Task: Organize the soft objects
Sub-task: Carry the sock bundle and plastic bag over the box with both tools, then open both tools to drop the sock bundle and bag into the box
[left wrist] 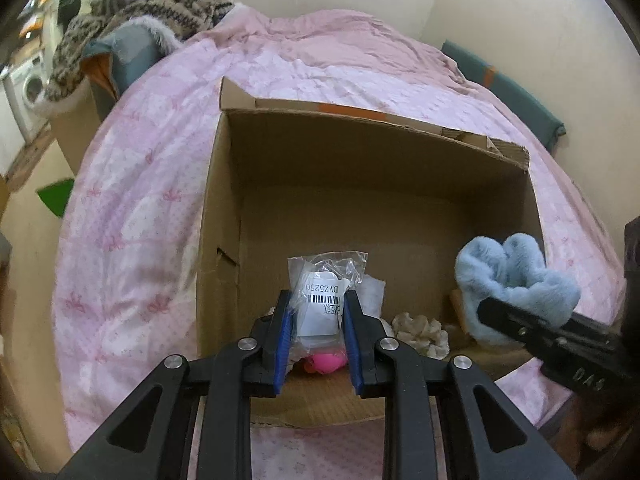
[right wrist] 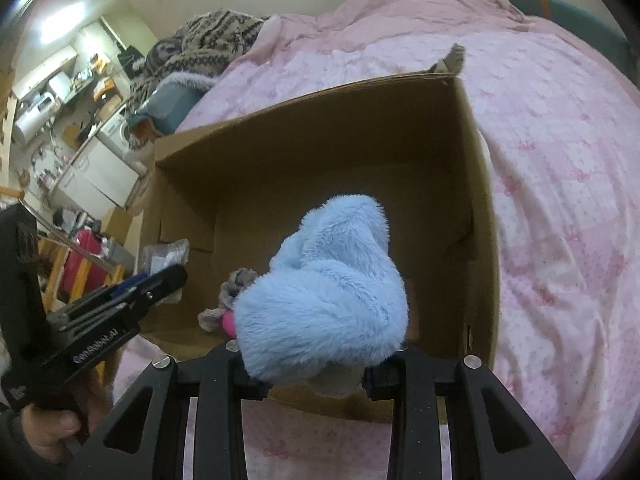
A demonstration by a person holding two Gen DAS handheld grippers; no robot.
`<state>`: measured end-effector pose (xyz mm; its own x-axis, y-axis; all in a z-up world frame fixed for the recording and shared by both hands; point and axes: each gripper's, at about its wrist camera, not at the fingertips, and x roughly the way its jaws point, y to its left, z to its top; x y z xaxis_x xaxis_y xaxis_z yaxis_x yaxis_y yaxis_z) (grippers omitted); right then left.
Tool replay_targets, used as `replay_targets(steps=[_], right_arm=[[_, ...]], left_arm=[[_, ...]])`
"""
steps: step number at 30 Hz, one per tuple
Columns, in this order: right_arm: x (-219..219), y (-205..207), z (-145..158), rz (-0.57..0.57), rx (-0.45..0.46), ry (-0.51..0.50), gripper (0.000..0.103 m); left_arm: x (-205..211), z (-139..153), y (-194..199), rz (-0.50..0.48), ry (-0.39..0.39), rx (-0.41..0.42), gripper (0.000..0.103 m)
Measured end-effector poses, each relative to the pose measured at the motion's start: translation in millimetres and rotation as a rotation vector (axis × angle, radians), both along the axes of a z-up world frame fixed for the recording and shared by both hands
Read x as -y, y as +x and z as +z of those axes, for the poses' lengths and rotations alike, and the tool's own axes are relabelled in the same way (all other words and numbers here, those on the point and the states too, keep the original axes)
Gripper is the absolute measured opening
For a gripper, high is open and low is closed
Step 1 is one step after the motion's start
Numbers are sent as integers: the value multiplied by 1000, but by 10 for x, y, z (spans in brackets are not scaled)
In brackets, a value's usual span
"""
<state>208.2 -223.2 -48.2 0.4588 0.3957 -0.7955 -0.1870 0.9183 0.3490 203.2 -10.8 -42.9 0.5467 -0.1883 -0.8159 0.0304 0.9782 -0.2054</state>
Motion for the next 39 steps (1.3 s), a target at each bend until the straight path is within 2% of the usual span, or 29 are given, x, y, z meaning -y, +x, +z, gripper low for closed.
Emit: replay_targets(steps=[2,8,16,19,20,23,24,25,28,31,35,39], right_arm=[[-33,11,-20,16,0,-10,34],[-70,28,-111,18,-31,-27,36],[-68,7,-167,27,-50,-17,40],[-44,14,-153,18,-54,-4,41],[-30,15,-149,16,-54,5,42],[-4,26,-163,0,-65,10,54],[6,28,-166,-8,-64,7,55],[8,36,-157,-10,-61,13,55],[5,30,-71,-15,-17,17,68],[25,5,25,-32,37,5,73],[26,10,112,-68,67,-76,74],[53,-44,232,-85,109,-108,74]], left_arm=[[-24,-14,-2,9,-23,-9,22],[38,-29,-7,0,-26,-33,22],[209,-169,-52,-53,20,-80,23],[222,-165,-64,-57,22,-80,29],[219,-156,-67,-55,23,-78,34],[192,-118,-68,-31,39,-69,60],[177,-103,-72,-25,40,-65,63],[168,-83,-79,-20,35,-59,64],[147,-49,-76,-23,23,-61,64],[120,5,-83,-5,38,-41,64],[83,158,-149,24,47,23,64],[70,321,-240,37,112,95,64]])
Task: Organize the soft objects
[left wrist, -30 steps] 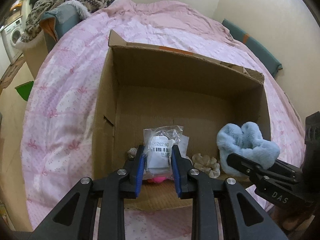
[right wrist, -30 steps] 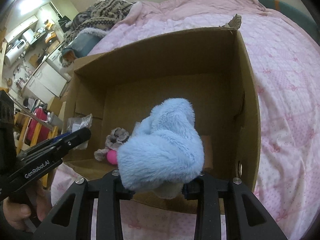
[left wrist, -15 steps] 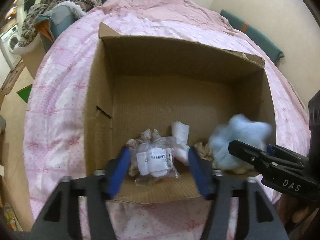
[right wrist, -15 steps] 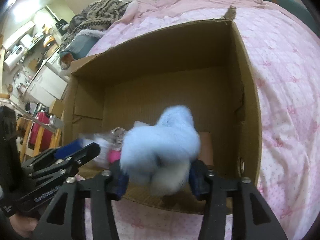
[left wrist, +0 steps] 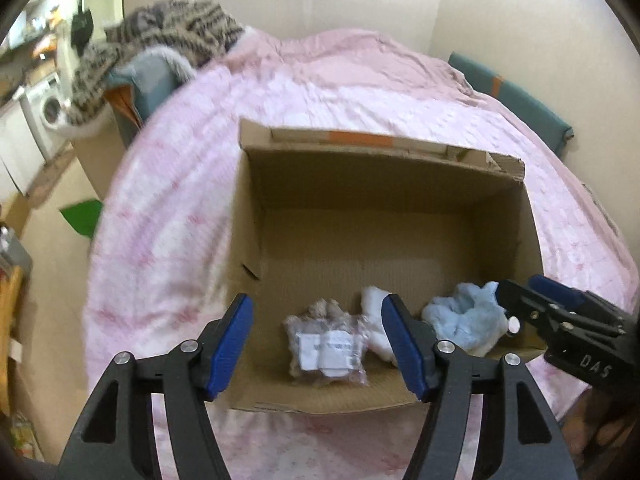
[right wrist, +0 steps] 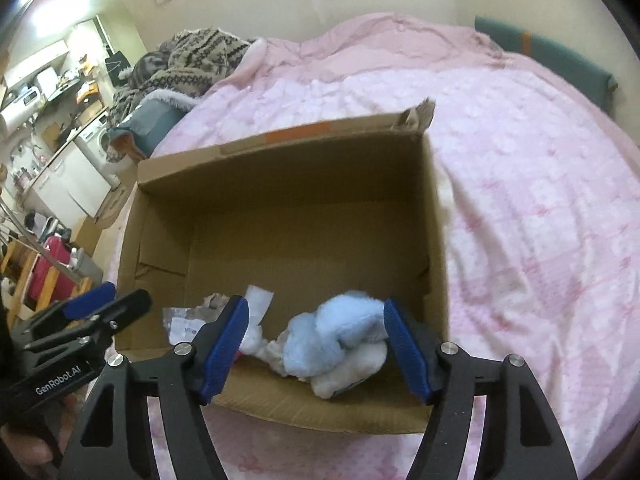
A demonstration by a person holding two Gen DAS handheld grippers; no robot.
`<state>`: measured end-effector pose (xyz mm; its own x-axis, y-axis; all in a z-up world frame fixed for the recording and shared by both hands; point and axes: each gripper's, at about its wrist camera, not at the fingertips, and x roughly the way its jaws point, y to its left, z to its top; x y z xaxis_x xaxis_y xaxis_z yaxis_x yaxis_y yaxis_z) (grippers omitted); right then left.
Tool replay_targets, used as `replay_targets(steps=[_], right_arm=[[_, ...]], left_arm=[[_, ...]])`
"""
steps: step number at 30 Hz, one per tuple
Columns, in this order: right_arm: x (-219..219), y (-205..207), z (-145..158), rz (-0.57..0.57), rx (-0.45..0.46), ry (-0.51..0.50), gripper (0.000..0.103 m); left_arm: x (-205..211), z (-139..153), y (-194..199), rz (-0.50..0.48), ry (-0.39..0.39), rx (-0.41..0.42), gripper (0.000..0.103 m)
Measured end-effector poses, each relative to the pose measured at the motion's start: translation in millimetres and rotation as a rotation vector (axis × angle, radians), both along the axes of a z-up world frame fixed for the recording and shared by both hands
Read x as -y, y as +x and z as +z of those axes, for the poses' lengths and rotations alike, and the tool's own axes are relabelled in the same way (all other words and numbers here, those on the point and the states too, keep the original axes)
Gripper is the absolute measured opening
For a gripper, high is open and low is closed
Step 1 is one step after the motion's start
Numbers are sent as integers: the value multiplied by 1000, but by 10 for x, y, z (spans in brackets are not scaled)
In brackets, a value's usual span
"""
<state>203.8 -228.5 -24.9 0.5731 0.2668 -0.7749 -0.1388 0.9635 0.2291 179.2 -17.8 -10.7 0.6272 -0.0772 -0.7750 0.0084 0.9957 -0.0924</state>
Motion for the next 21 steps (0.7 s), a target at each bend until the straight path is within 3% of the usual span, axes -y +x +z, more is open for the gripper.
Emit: replay_targets(steps=[1,3,5,17,21], right_arm=[[8,-14,26,-3,6,1,76],[37,-50,67,-9,15,16,93],[76,-98,116,-21,35,32,102],[125,-571,549,-23,146,4,103],[92,-764,633,-8,179,-20,103]], left_arm=[[-14,32,-27,2,4,7,64],[-56,69,-49,-4,-1,18,64],[-89,114,-93,4,4,22,64],[-214,559,-516,43,0,104,64],[-241,606,-704,52,-3,102,70]])
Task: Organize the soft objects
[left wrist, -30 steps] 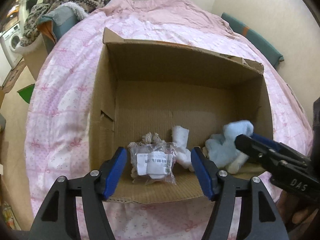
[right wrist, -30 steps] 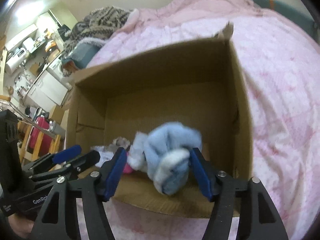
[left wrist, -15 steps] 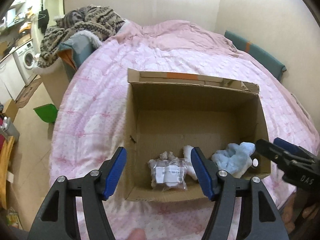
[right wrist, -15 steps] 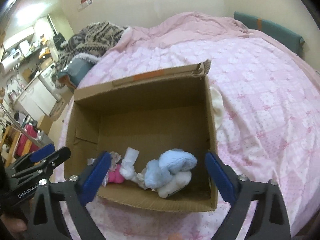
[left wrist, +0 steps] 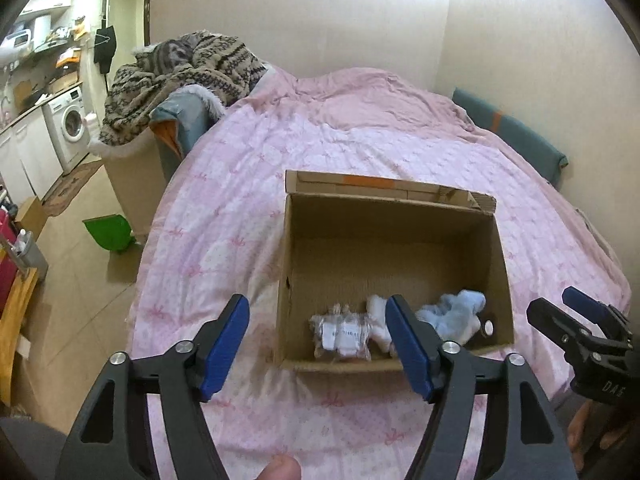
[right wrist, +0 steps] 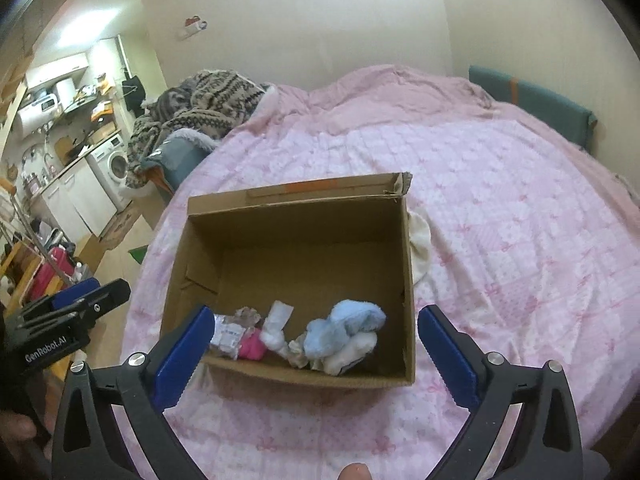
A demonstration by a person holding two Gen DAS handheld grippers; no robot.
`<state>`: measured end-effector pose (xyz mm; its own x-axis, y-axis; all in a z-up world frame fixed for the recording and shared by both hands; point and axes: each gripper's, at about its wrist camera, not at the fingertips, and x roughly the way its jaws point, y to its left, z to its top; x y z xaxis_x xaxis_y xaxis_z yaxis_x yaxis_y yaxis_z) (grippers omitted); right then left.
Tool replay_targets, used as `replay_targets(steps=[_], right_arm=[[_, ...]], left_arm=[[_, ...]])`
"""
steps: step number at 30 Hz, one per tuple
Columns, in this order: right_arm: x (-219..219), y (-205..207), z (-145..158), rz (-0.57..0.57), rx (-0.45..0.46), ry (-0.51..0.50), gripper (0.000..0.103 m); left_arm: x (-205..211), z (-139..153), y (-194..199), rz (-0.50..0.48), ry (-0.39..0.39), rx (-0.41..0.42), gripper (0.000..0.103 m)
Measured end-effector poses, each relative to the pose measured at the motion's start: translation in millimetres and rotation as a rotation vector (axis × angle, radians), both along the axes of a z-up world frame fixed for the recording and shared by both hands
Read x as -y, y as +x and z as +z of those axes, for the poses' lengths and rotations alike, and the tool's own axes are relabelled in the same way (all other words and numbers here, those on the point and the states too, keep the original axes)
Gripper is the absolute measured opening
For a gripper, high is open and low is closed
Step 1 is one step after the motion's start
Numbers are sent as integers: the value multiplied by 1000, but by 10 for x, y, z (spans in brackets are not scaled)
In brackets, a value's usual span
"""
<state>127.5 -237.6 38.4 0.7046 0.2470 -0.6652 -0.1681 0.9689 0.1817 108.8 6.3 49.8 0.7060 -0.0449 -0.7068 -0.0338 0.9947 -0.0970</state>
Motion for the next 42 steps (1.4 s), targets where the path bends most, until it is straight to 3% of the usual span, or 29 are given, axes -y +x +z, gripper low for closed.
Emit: replay_targets(steps=[10,14,17,31,42], right_arm=[[-52,-339,-103,-2,8,-47,103],[-67,-396,-148,-29,23,-53,103],[-77,-404,-225,-45,3,-50,103],[-192,-380,-376,-44,-20,-94,103],[-206,-394,-391,-42,-27,-95,103]], left_arm=[[-105,-125,-350,26,17,-27,77],[-138,-179,-462,37,-2,-20,92],[-109,-238,-495,32,3,-16,96],[-95,-437,-439,43,18,-28,98],[-76,-405,-471,28,5,-11,98]])
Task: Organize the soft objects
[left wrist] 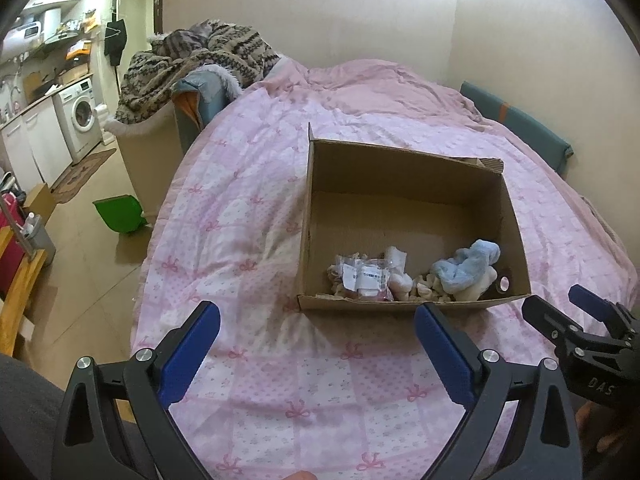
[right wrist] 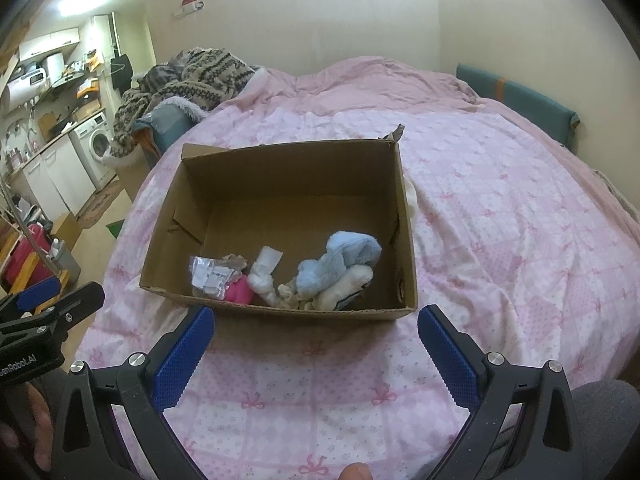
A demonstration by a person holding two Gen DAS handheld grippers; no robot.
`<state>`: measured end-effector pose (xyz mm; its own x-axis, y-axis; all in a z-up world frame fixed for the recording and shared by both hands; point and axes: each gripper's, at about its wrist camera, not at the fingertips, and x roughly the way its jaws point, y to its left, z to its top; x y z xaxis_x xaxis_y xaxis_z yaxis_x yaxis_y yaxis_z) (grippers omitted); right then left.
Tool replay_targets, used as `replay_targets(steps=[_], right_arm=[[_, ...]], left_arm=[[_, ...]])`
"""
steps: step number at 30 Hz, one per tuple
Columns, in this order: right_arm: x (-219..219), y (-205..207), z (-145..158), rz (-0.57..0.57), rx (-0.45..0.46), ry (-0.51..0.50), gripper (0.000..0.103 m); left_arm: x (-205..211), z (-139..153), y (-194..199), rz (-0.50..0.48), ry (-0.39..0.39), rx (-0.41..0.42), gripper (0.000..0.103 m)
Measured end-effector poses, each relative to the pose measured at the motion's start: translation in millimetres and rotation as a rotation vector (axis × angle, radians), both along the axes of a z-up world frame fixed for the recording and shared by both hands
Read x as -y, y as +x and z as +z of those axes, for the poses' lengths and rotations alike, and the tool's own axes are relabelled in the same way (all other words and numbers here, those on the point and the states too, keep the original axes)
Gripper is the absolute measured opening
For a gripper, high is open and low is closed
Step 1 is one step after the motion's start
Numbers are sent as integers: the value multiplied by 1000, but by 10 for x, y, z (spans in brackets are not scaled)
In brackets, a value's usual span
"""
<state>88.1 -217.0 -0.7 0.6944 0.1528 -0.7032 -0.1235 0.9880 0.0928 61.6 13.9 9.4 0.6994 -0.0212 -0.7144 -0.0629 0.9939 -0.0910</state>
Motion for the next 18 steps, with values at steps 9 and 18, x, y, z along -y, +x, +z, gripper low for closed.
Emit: replay_targets(steps=[9,18], right_arm=[[-3,-4,-1,1,3,-2,103],[-5,-5,0,1,3,-6,103]], left_arm=[[11,16,-10,-2,2,8,98],[18,24,-12,0,3,9,98]])
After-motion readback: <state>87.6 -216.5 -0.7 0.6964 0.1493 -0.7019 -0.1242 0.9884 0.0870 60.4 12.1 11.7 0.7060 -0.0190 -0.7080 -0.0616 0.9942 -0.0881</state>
